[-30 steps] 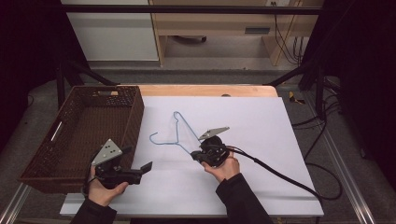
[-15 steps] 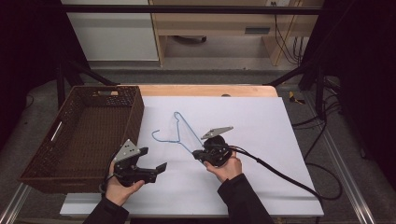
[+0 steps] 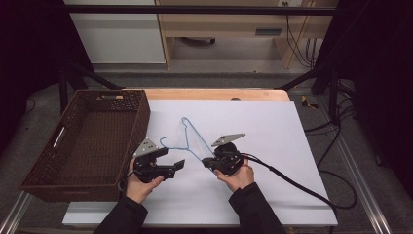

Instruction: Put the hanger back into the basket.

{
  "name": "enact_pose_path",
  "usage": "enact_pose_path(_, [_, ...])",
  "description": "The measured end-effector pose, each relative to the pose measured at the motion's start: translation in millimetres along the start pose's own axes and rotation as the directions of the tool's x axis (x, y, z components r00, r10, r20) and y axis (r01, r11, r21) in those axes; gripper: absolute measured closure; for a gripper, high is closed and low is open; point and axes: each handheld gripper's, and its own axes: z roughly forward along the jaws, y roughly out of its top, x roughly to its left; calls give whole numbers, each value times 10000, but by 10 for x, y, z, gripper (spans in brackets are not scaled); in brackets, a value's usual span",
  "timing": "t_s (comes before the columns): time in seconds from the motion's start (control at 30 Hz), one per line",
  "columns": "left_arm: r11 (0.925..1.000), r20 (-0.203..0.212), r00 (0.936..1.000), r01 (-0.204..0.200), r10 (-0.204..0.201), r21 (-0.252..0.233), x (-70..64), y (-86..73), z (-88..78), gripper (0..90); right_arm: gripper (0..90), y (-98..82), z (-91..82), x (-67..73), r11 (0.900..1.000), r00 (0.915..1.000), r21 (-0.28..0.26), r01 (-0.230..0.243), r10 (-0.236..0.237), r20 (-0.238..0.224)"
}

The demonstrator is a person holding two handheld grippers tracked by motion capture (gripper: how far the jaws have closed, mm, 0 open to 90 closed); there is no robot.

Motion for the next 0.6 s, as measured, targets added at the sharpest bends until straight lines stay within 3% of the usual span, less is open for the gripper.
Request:
enact_pose_path(0.17, [9999, 103, 9999, 76, -75, -97, 45, 8, 92, 275, 878, -6, 0, 4, 10000, 10000, -20, 49, -49, -3])
enact_pose_path(0.6, [9976, 212, 9997, 111, -97, -683, 88, 10, 215, 659, 878, -29, -2, -4, 10000, 10000, -21, 18, -18, -38])
